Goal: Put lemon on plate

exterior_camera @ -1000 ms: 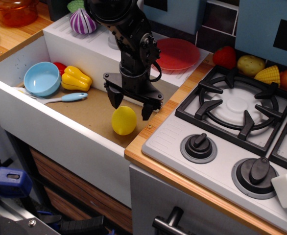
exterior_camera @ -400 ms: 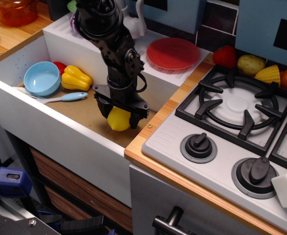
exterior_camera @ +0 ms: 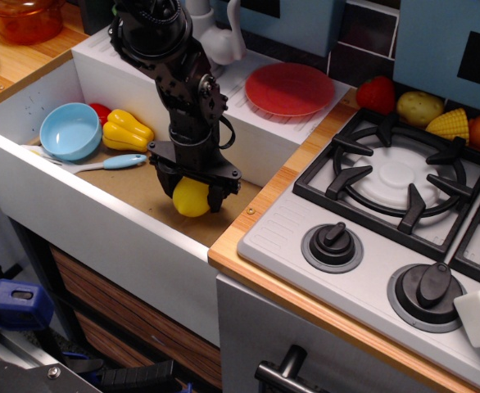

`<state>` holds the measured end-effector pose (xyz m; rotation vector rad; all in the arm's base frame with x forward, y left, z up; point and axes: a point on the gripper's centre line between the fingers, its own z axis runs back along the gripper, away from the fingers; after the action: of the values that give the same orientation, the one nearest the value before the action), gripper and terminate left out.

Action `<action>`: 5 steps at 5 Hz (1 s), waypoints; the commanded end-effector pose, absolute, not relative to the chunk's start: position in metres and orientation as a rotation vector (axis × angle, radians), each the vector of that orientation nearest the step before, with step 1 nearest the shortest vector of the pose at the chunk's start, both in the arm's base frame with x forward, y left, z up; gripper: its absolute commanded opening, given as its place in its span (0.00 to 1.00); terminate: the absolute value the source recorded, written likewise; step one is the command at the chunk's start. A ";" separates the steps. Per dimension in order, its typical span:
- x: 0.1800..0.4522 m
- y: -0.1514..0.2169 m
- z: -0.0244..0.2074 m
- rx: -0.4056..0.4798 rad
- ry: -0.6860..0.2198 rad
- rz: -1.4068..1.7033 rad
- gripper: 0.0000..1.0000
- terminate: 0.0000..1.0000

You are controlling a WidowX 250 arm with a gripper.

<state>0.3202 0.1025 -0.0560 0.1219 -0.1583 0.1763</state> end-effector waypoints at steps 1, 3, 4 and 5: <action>0.336 0.102 0.038 0.206 -0.195 0.084 0.00 0.00; 0.387 0.062 0.089 0.278 -0.390 -0.125 0.00 0.00; 0.413 0.049 0.096 0.278 -0.454 -0.200 0.00 0.00; 0.437 0.047 0.097 0.241 -0.486 -0.292 0.00 0.00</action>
<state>0.4355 0.0457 0.0721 0.2258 -0.4408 -0.3519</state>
